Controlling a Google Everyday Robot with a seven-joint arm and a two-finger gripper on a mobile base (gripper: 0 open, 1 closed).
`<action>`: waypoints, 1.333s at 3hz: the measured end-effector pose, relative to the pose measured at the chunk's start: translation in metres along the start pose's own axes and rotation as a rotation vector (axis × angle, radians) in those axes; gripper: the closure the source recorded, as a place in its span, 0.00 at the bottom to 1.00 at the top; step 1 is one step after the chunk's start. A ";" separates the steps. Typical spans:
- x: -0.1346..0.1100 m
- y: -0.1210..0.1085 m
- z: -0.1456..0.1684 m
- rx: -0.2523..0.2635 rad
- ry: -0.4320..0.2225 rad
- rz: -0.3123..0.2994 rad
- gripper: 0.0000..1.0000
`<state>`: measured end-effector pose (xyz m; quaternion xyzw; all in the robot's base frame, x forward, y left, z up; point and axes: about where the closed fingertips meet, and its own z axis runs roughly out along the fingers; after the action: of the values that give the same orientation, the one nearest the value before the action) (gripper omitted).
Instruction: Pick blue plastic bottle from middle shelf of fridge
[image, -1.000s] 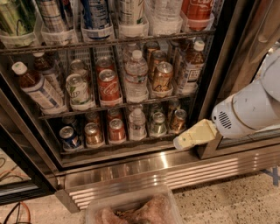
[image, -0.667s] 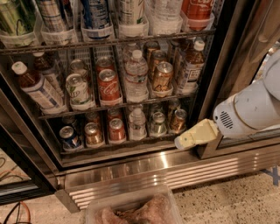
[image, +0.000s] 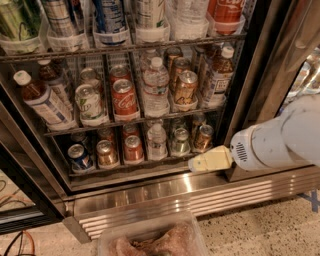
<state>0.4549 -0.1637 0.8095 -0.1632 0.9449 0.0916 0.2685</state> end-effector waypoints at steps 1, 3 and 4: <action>-0.020 -0.007 0.012 0.048 -0.124 0.022 0.00; -0.044 -0.014 0.019 0.089 -0.228 0.035 0.00; -0.053 -0.015 0.019 0.098 -0.293 0.015 0.00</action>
Offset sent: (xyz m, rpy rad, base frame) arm 0.0715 0.0034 0.0054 0.0315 -0.3087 -0.1373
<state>0.5116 -0.1594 0.8205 -0.1278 0.9001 0.0702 0.4106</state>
